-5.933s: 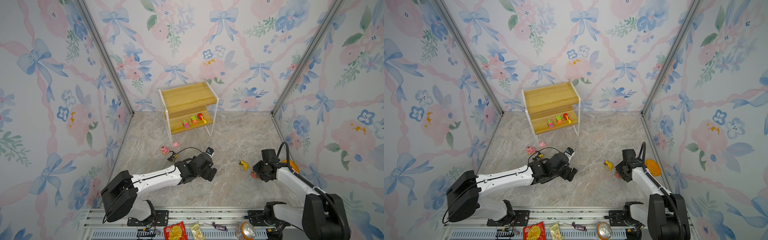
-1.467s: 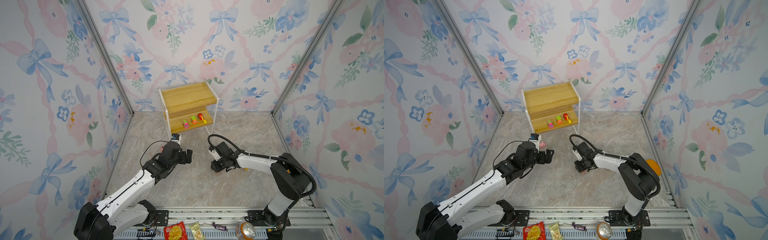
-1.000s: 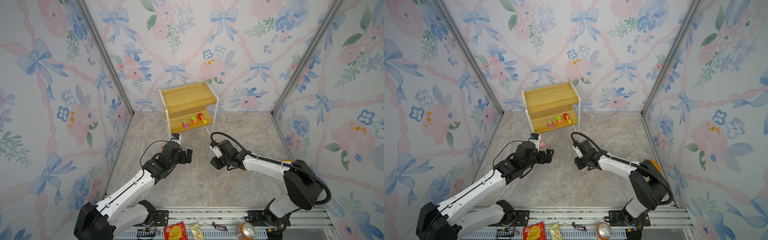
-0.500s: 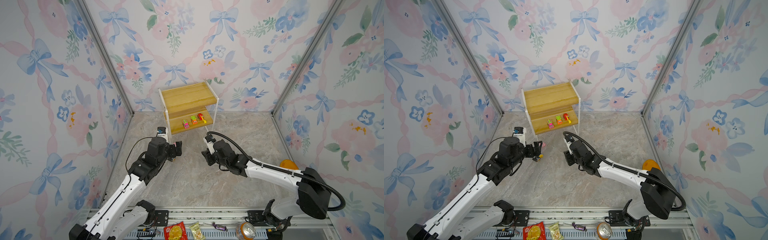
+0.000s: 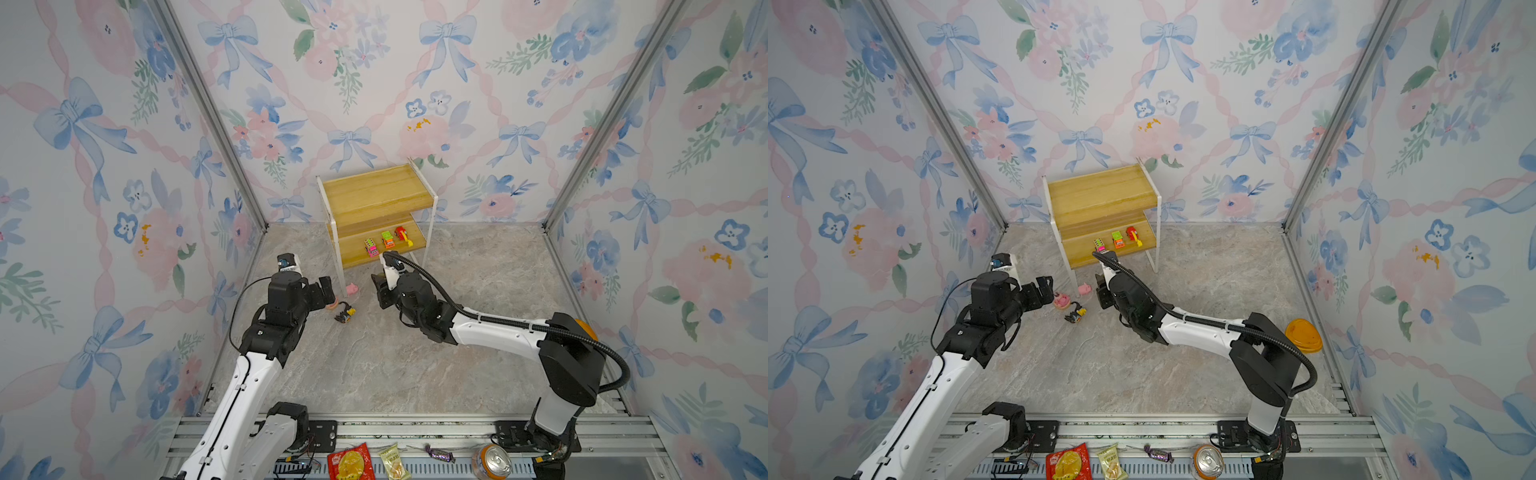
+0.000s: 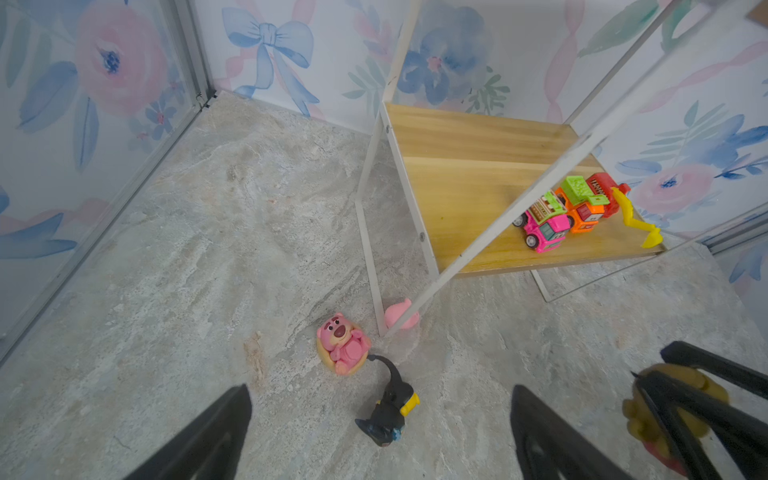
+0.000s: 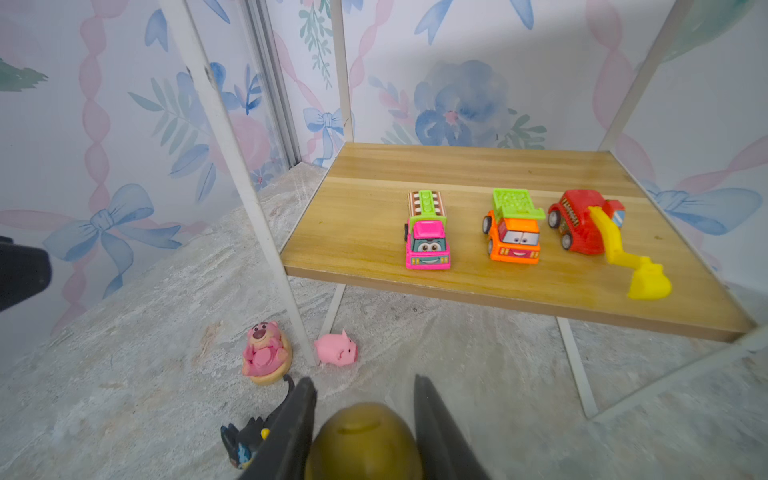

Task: Place and organize the plastic toys onto the shelf
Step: 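Move the held blonde doll with the right gripper toward the lower shelf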

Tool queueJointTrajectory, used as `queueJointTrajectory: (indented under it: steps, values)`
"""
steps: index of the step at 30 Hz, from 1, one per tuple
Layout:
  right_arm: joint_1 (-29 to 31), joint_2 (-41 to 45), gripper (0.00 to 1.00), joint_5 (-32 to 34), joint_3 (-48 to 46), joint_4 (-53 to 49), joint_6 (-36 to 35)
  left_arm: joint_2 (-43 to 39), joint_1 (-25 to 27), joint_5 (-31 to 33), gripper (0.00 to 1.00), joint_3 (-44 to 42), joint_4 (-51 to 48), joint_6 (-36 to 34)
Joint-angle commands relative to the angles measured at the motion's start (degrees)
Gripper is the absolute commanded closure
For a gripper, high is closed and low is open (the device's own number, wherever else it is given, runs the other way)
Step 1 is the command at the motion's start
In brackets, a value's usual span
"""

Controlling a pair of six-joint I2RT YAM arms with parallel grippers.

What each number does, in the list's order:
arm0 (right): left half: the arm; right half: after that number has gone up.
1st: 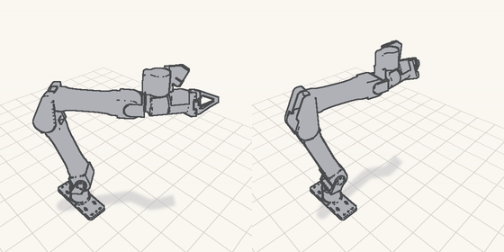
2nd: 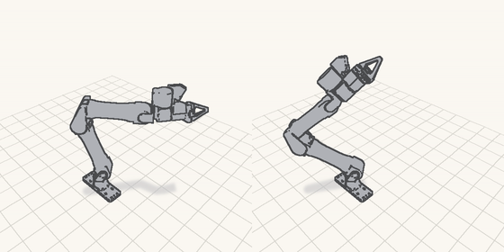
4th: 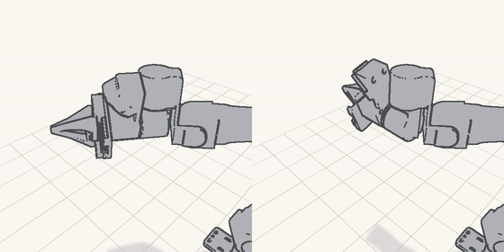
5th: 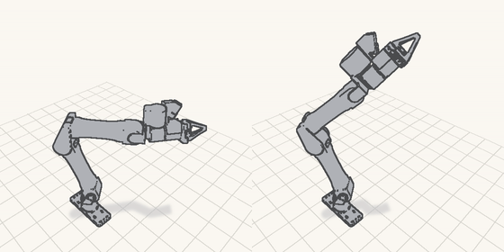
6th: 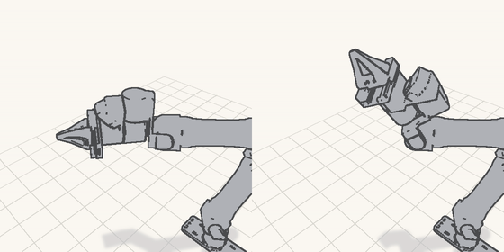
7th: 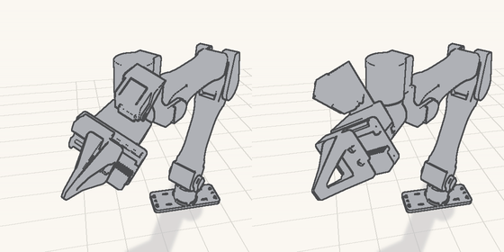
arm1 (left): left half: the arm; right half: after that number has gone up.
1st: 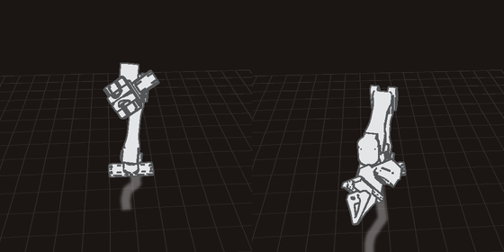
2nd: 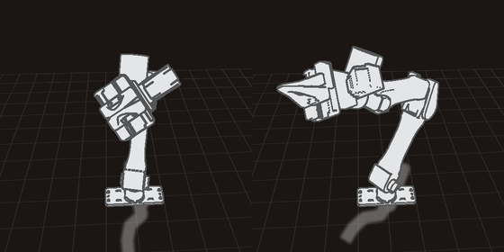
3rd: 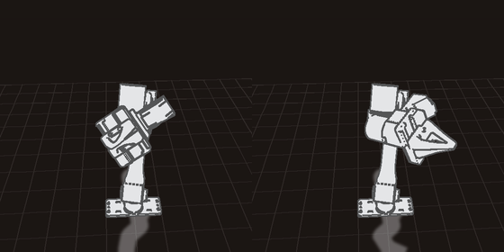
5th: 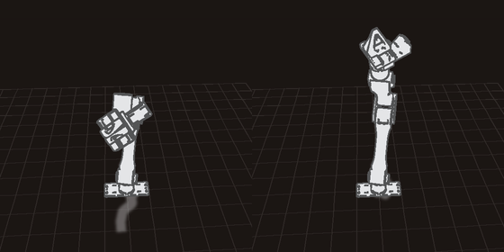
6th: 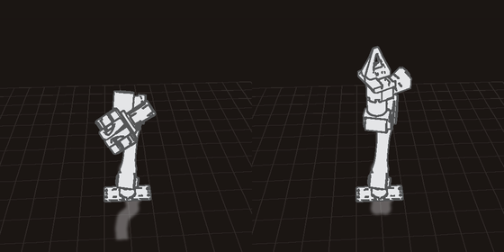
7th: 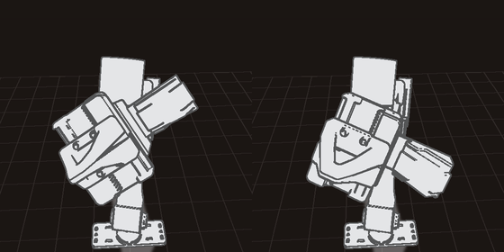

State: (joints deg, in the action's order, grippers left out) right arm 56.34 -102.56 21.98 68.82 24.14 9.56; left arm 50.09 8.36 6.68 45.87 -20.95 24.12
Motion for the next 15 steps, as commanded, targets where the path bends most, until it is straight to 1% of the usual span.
queueJointTrajectory:
  steps: [1, 7, 15]
  values:
    - [0.62, -2.39, 0.74, 4.02, 3.65, 8.32, -1.51, 0.28, -0.86, 1.1, 0.02, -1.86, 1.99, 0.66]
    - [0.79, -7.33, 0.74, 6.34, 8.77, 11.46, -2.53, 1.14, -2.01, 1.52, 0.02, -2.01, 2.31, 0.49]
    - [0.35, -13.08, 0.74, 7.73, 15.12, 13.46, -3.4, 2.33, -3.87, -0.94, 0.03, -2.36, 2.37, 0.8]
